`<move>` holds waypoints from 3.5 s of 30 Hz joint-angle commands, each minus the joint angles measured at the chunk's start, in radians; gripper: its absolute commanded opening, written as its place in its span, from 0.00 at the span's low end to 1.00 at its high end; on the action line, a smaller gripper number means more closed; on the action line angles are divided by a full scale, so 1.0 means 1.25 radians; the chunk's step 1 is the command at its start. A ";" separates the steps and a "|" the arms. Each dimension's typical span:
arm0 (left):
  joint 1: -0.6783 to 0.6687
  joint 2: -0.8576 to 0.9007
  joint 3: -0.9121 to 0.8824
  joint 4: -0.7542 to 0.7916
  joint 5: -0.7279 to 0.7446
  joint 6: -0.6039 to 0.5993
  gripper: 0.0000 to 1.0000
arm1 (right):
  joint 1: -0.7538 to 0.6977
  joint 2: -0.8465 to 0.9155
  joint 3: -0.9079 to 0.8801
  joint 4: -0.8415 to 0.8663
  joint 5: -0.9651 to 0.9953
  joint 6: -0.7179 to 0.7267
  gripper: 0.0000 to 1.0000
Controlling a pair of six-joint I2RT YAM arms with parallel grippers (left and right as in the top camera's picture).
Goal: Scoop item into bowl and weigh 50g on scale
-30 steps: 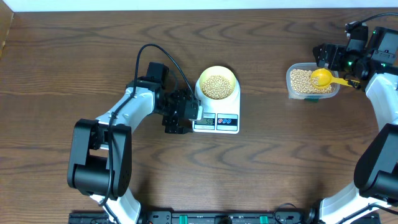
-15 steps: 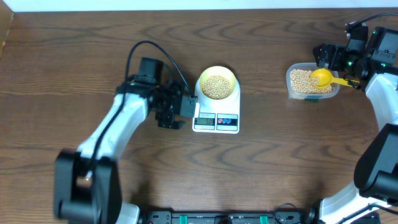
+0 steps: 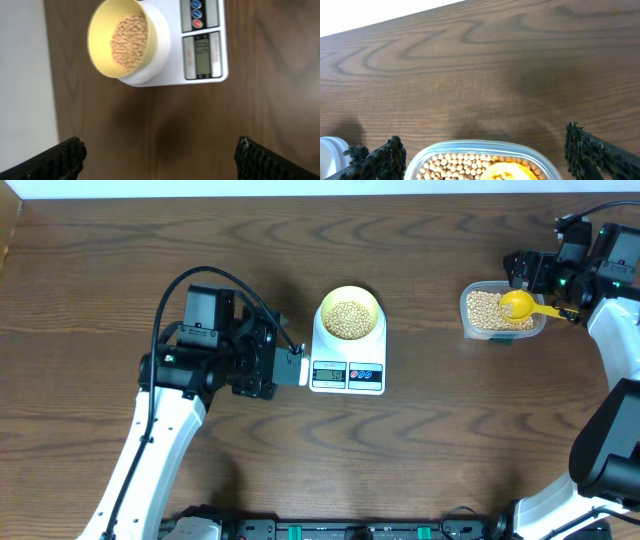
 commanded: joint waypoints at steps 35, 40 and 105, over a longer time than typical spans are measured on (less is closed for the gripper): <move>0.097 -0.242 -0.676 0.860 0.015 -1.046 0.98 | 0.003 0.000 0.003 -0.001 0.002 0.001 0.99; 0.107 -0.319 -0.764 0.895 0.015 -1.046 0.98 | 0.003 0.000 0.003 -0.001 0.002 0.001 0.99; 0.121 -1.020 -0.868 0.552 -0.403 -1.162 0.98 | 0.003 0.000 0.003 -0.001 0.002 0.001 0.99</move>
